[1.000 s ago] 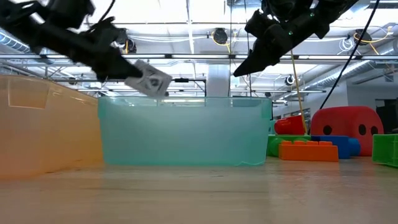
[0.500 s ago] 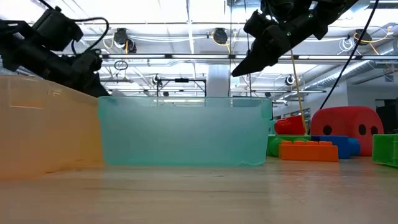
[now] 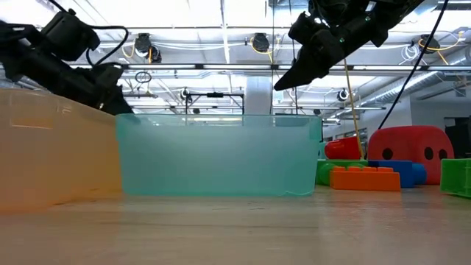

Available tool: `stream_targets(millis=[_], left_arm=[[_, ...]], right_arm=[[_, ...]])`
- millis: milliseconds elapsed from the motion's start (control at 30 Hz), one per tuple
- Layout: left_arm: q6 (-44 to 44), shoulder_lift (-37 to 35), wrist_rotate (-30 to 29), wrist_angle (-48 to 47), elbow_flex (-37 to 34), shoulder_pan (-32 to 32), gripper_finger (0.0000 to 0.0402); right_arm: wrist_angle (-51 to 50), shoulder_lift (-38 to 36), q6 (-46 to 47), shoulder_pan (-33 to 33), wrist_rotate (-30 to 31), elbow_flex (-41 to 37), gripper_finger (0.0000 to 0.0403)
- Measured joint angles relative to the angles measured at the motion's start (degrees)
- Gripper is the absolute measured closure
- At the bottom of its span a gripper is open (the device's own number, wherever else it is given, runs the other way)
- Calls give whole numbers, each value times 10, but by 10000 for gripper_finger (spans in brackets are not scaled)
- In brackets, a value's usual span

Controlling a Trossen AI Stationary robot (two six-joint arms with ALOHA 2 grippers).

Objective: Pick & Place Toys
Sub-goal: Put the black deck of cards into the yellow bin, then put the blue dice into the orange bin

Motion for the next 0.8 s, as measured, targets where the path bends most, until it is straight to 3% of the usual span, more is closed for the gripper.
stream_targets(millis=[400, 500, 700, 800], left_arm=[[52, 0, -79, -47, 81, 30, 163], [50, -1, -79, -58, 90, 29, 163], [32, -11, -78, -59, 90, 27, 163], [38, -34, -78, -60, 90, 28, 163]], right_arm=[[-32, -3, -12, 0, 11, 0, 285], [-60, -11, -30, 0, 74, 0, 287], [-148, -23, -37, 0, 270, -1, 293], [-192, -23, -49, 0, 304, -1, 293]])
